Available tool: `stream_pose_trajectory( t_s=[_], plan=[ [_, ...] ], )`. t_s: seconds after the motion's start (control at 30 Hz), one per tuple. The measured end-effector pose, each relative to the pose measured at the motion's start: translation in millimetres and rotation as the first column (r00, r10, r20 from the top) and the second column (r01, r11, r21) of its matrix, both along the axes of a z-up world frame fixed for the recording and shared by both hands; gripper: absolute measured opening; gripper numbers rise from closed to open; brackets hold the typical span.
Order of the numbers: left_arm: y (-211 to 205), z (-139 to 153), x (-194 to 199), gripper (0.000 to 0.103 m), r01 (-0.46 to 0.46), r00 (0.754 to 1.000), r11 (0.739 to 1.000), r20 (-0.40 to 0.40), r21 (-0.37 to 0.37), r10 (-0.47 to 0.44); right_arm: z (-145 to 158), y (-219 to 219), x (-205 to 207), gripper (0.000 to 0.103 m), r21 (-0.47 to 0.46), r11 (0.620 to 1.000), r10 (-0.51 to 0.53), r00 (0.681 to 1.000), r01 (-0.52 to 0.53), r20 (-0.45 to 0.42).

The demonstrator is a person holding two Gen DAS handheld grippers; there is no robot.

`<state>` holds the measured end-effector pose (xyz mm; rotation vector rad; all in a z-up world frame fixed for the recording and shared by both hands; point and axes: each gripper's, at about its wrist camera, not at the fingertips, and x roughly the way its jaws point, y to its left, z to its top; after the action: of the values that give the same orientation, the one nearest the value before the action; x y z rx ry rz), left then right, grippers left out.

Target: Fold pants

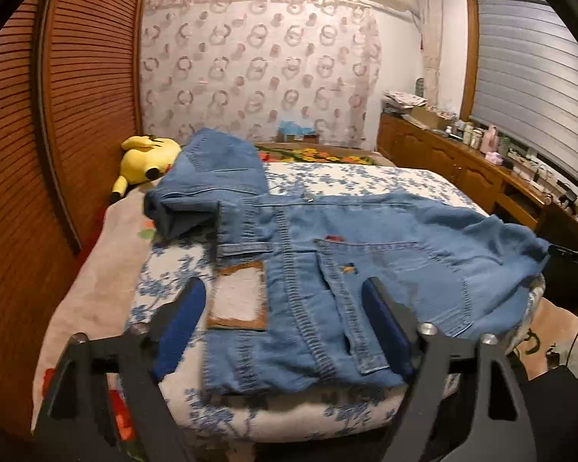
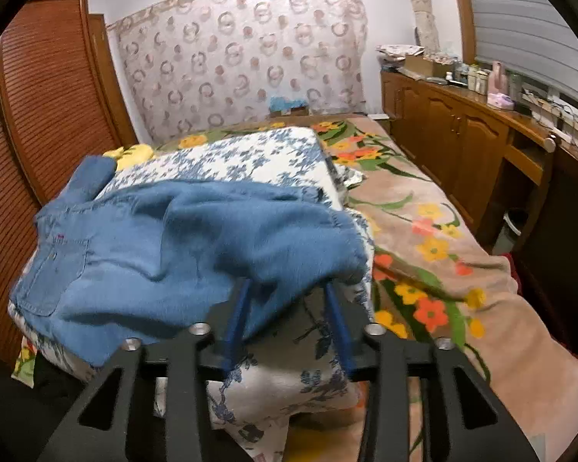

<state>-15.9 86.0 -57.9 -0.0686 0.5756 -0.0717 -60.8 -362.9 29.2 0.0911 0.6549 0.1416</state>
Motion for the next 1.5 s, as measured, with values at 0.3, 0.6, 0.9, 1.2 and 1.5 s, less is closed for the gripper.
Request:
stream_pose_trajectory(
  t_s=[0.3,0.6,0.9,1.2,1.5],
  plan=[
    [-32,-12,20,0.084,0.071,0.997,0.997,-0.022,0.003,-0.071,-16,-6,7,0.052,0.023,0.998,-0.064,0.998,0.064,-0.005],
    [-52,-25,24,0.084,0.113,0.992,0.994,-0.061,0.0,-0.112,-28,-9,16,0.052,0.087,0.993,-0.074,0.995,0.08,-0.073],
    [-54,-37,26,0.084,0.112,0.989,0.994,-0.096,-0.011,-0.113,-27,1,20,0.052,0.131,0.99,-0.035,0.993,0.05,-0.114],
    [-55,-39,26,0.084,0.112,0.989,0.994,-0.102,-0.009,-0.112,-9,-2,25,0.041,0.146,0.989,-0.003,0.999,0.008,-0.036],
    [-55,-40,24,0.084,0.113,0.989,0.994,-0.1,-0.006,-0.113,3,13,17,0.004,0.114,0.991,0.064,0.997,-0.068,0.034]
  ],
)
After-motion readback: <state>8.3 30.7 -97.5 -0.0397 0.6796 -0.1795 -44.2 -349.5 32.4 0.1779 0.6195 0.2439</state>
